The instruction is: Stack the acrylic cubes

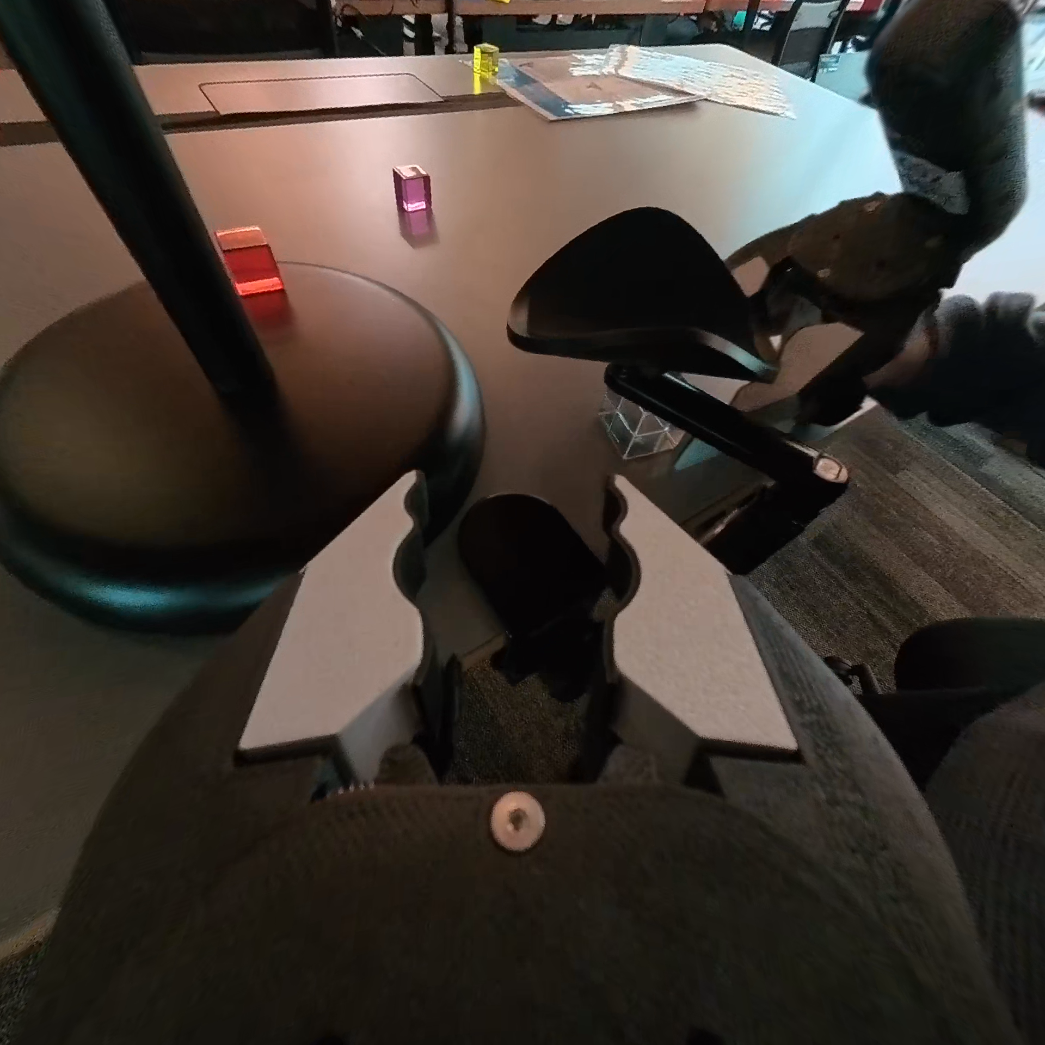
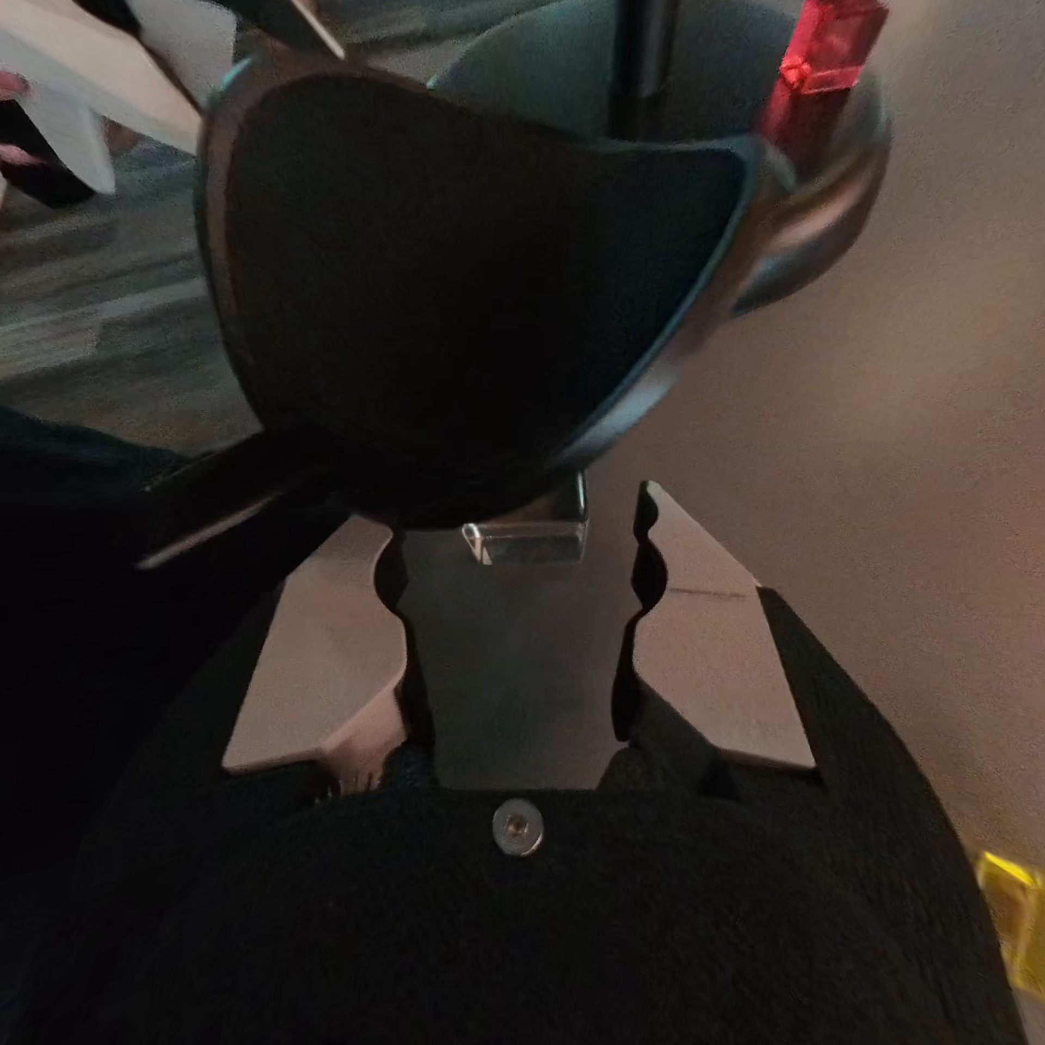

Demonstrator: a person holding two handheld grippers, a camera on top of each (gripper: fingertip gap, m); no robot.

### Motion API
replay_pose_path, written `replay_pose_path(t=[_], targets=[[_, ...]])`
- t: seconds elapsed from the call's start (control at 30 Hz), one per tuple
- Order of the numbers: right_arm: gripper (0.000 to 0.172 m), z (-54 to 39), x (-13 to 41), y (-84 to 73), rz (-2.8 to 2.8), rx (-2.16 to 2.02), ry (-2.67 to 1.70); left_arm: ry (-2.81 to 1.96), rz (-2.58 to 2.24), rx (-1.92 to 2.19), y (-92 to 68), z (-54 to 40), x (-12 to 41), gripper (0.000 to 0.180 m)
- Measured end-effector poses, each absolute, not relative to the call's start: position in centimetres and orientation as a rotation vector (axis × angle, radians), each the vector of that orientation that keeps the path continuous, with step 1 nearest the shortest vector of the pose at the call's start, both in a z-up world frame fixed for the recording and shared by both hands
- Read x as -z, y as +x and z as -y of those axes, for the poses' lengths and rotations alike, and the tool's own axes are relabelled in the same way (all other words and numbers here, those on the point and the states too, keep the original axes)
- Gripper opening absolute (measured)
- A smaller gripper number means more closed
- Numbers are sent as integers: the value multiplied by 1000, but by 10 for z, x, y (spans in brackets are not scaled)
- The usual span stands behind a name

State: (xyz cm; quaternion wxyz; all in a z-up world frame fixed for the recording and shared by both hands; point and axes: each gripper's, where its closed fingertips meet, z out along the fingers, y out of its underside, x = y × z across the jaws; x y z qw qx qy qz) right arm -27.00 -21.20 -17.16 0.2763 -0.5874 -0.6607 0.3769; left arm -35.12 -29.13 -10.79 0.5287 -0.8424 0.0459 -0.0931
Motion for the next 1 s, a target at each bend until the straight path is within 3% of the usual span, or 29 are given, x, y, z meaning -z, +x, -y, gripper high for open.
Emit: replay_pose_path(t=[0.13, 0.43, 0.67, 0.83, 1.0], targets=[[43, 214, 175, -274, 1807, -981, -1574, -1994, -108, 234, -347, 288, 105, 62], [43, 151, 169, -228, 1447, -815, -1811, -1957, -66, 237, -353, 293, 103, 60], [43, 134, 90, -218, 1193, -841, -1670, -1938, -38, 257, -355, 294, 104, 59], [42, 170, 46, -243, 1315, -975, -1459, -1904, -68, 354, -339, 285, 94, 63], [43, 204, 47, -269, 1585, -1050, -1347, -1919, -15, 503, -321, 267, 88, 60]])
